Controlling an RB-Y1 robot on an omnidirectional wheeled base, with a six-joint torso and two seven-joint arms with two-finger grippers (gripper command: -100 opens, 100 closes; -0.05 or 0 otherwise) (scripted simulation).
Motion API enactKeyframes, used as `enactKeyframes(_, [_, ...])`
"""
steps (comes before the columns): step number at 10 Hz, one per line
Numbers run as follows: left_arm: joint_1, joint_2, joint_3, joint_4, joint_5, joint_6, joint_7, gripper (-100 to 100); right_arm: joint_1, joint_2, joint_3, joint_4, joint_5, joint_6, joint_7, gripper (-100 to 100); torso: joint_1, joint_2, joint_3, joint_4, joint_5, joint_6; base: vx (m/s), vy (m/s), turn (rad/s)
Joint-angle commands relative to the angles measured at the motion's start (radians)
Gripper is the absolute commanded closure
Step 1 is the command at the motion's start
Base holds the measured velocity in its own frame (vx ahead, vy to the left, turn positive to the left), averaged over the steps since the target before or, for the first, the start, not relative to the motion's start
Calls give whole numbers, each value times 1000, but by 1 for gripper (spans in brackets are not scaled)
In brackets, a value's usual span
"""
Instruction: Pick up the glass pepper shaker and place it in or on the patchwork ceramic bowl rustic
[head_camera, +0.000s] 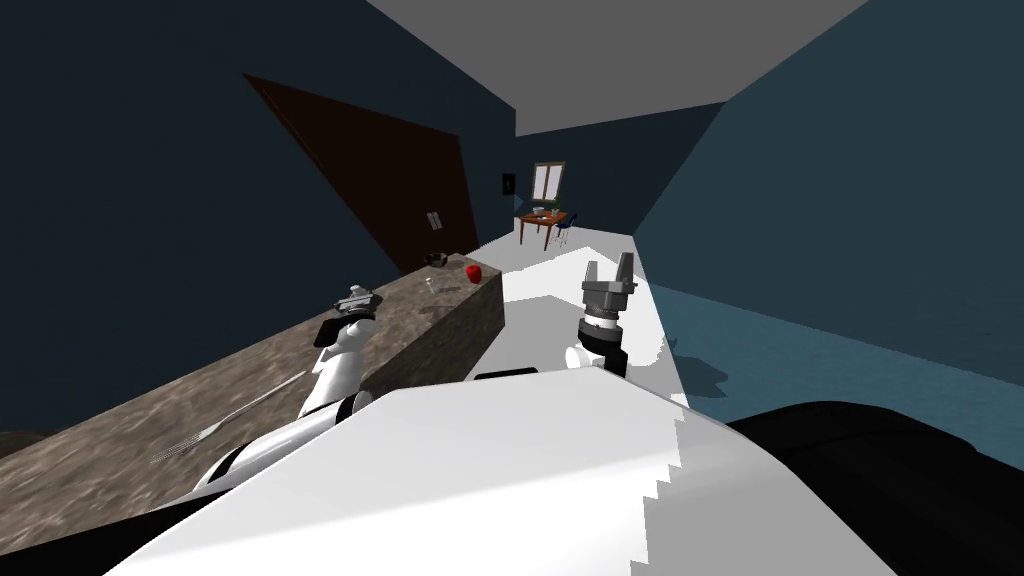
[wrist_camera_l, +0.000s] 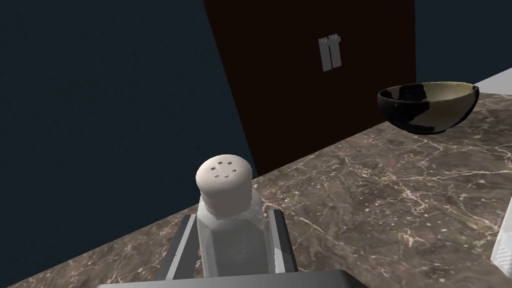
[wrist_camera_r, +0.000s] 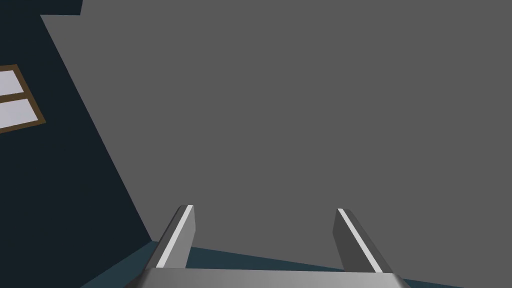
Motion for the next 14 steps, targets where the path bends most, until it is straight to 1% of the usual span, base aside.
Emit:
enactKeyframes(1, [-31, 28, 33, 48, -8, -4, 13, 100, 0, 0, 0, 0, 0, 0, 0, 0, 0, 0, 0, 0, 0, 0, -29, 20, -218])
enactKeyframes(4, [-79, 73, 89, 116, -18, 1, 24, 100, 0, 0, 0, 0, 0, 0, 0, 0, -2, -3, -2, 0, 0, 2, 3, 12, -197])
enactKeyframes(7, [-122, 109, 124, 180, -19, 2, 28, 100, 0, 0, 0, 0, 0, 0, 0, 0, -3, -9, -5, -1, 0, 4, 84, -5, -172])
enactKeyframes(10, [-159, 137, 140, 244, -12, 0, 25, 100, 0, 0, 0, 0, 0, 0, 0, 0, -5, -15, -9, -3, 0, 6, 153, -13, -148])
enactKeyframes(14, [-203, 164, 143, 328, 8, -4, 18, 100, 1, 0, 0, 0, 0, 0, 0, 0, -5, -21, -12, -5, 1, 7, 208, 17, -135])
